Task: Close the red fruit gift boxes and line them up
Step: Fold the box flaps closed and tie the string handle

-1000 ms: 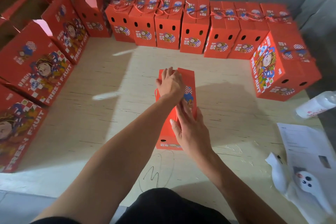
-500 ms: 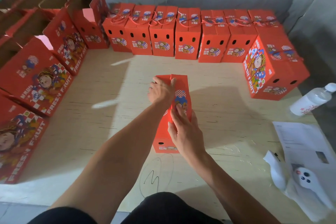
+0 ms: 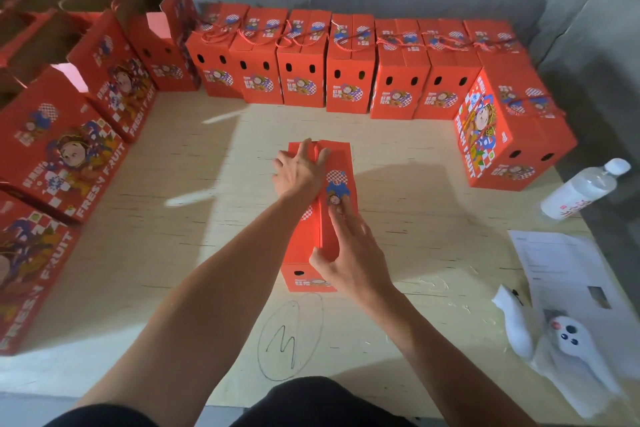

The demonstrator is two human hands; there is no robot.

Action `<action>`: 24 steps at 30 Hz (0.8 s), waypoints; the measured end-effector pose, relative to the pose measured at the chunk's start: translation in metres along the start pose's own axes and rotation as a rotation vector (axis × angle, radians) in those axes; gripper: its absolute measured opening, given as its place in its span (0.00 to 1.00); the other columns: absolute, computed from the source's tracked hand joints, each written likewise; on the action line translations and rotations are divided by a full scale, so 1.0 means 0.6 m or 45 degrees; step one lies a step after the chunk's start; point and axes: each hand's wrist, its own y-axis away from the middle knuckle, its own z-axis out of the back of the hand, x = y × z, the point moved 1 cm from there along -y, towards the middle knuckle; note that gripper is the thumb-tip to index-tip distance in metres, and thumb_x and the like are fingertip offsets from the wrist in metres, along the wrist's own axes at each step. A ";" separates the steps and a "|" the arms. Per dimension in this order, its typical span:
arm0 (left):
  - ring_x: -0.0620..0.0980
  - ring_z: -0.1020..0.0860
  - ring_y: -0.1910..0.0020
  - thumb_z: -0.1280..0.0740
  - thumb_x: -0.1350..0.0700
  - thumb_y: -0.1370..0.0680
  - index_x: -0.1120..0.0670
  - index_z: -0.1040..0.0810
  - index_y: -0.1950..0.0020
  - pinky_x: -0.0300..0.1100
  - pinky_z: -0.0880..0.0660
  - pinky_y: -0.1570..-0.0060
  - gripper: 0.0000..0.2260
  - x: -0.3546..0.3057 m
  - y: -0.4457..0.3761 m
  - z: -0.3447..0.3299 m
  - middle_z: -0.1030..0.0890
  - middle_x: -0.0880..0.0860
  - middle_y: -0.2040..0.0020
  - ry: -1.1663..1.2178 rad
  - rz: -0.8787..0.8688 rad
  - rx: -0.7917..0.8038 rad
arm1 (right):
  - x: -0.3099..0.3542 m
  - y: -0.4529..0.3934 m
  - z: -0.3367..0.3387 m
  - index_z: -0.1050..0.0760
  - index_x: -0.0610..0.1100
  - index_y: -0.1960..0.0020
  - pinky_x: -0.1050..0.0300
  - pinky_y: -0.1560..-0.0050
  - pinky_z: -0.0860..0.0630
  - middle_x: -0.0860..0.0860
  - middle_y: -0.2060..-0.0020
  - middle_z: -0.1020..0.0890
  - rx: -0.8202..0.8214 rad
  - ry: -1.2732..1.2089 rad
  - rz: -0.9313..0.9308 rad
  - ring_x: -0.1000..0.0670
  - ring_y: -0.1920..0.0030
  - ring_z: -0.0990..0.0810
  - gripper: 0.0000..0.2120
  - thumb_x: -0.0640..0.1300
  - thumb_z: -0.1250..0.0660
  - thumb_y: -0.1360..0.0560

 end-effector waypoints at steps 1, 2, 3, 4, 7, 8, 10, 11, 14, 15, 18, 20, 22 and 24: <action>0.62 0.33 0.29 0.45 0.29 0.21 0.40 0.27 0.29 0.58 0.32 0.35 0.26 0.003 0.002 -0.001 0.32 0.60 0.29 0.037 -0.036 -0.044 | -0.001 0.003 0.001 0.53 0.55 0.16 0.41 0.32 0.25 0.55 0.16 0.54 0.003 -0.005 0.013 0.43 0.19 0.43 0.43 0.62 0.37 0.24; 0.61 0.34 0.28 0.42 0.29 0.22 0.41 0.23 0.32 0.57 0.34 0.33 0.25 0.006 0.005 -0.002 0.32 0.59 0.27 0.059 -0.074 -0.085 | 0.000 0.004 0.000 0.53 0.54 0.16 0.41 0.31 0.26 0.54 0.16 0.54 0.000 0.014 0.027 0.43 0.19 0.44 0.43 0.61 0.37 0.24; 0.61 0.35 0.27 0.41 0.30 0.22 0.41 0.21 0.33 0.57 0.36 0.30 0.25 0.009 0.006 -0.004 0.34 0.60 0.25 0.066 -0.106 -0.110 | 0.001 0.005 0.000 0.52 0.52 0.16 0.42 0.30 0.26 0.52 0.16 0.54 -0.007 0.037 0.037 0.43 0.19 0.44 0.42 0.61 0.38 0.23; 0.60 0.38 0.24 0.41 0.30 0.23 0.42 0.21 0.33 0.58 0.39 0.27 0.25 0.012 0.005 -0.005 0.36 0.60 0.22 0.064 -0.131 -0.116 | 0.002 0.005 -0.001 0.52 0.51 0.16 0.42 0.30 0.26 0.51 0.16 0.54 -0.015 0.050 0.040 0.43 0.19 0.45 0.42 0.61 0.38 0.23; 0.56 0.51 0.18 0.46 0.32 0.20 0.42 0.25 0.27 0.62 0.51 0.22 0.27 0.021 -0.001 -0.004 0.47 0.56 0.16 0.039 -0.228 -0.053 | 0.004 0.002 -0.001 0.51 0.50 0.16 0.42 0.29 0.28 0.49 0.16 0.55 -0.006 0.062 0.039 0.42 0.18 0.45 0.41 0.60 0.37 0.22; 0.55 0.54 0.17 0.48 0.33 0.19 0.42 0.27 0.25 0.63 0.53 0.22 0.27 0.022 -0.003 -0.004 0.51 0.54 0.15 0.034 -0.258 -0.020 | 0.006 0.002 -0.002 0.51 0.50 0.16 0.42 0.29 0.28 0.48 0.16 0.54 -0.009 0.065 0.041 0.41 0.19 0.45 0.40 0.59 0.37 0.22; 0.55 0.57 0.17 0.53 0.36 0.18 0.39 0.32 0.22 0.64 0.55 0.22 0.26 0.021 -0.005 -0.004 0.55 0.52 0.15 0.008 -0.267 0.052 | 0.009 0.006 -0.004 0.49 0.50 0.16 0.42 0.31 0.26 0.48 0.16 0.52 -0.045 0.086 0.053 0.39 0.19 0.43 0.38 0.56 0.39 0.21; 0.55 0.57 0.17 0.54 0.36 0.18 0.38 0.35 0.21 0.65 0.54 0.23 0.26 0.019 -0.006 -0.005 0.55 0.53 0.15 -0.010 -0.254 0.076 | 0.010 0.008 -0.006 0.48 0.50 0.16 0.42 0.33 0.24 0.48 0.16 0.50 -0.076 0.104 0.071 0.38 0.20 0.41 0.36 0.55 0.40 0.21; 0.55 0.56 0.17 0.52 0.40 0.17 0.39 0.33 0.22 0.64 0.52 0.23 0.24 0.011 -0.007 -0.007 0.50 0.54 0.16 -0.033 -0.224 0.077 | 0.007 0.015 -0.015 0.41 0.47 0.18 0.41 0.39 0.19 0.46 0.17 0.43 -0.173 0.142 0.117 0.35 0.24 0.33 0.33 0.56 0.42 0.20; 0.55 0.55 0.17 0.50 0.41 0.16 0.41 0.30 0.24 0.63 0.51 0.23 0.23 0.009 -0.009 -0.008 0.47 0.54 0.16 -0.017 -0.221 0.063 | 0.006 0.015 -0.019 0.39 0.46 0.18 0.40 0.42 0.18 0.45 0.18 0.40 -0.205 0.153 0.119 0.34 0.26 0.31 0.32 0.56 0.42 0.20; 0.55 0.52 0.17 0.45 0.44 0.16 0.46 0.23 0.29 0.61 0.50 0.23 0.20 0.003 -0.016 -0.007 0.42 0.53 0.17 0.098 -0.187 0.057 | 0.005 0.016 -0.031 0.35 0.45 0.20 0.41 0.46 0.16 0.44 0.20 0.37 -0.303 0.219 0.132 0.33 0.30 0.27 0.29 0.56 0.42 0.18; 0.54 0.51 0.18 0.44 0.46 0.16 0.48 0.21 0.31 0.60 0.48 0.24 0.19 -0.001 -0.015 -0.008 0.40 0.52 0.18 0.127 -0.157 0.033 | 0.004 0.015 -0.037 0.34 0.45 0.21 0.43 0.47 0.16 0.44 0.20 0.36 -0.344 0.262 0.155 0.33 0.32 0.25 0.29 0.59 0.43 0.17; 0.55 0.49 0.18 0.45 0.46 0.15 0.49 0.20 0.32 0.59 0.45 0.24 0.19 -0.003 -0.005 -0.011 0.39 0.52 0.18 0.057 -0.179 -0.041 | 0.001 0.016 -0.038 0.36 0.45 0.20 0.44 0.48 0.17 0.45 0.19 0.38 -0.315 0.297 0.173 0.33 0.30 0.27 0.32 0.64 0.48 0.16; 0.55 0.49 0.18 0.47 0.44 0.14 0.48 0.22 0.30 0.58 0.44 0.25 0.20 -0.004 0.003 -0.015 0.42 0.53 0.17 -0.003 -0.207 -0.092 | -0.003 0.017 -0.037 0.38 0.45 0.19 0.43 0.47 0.17 0.45 0.18 0.41 -0.272 0.288 0.186 0.32 0.28 0.30 0.30 0.61 0.50 0.15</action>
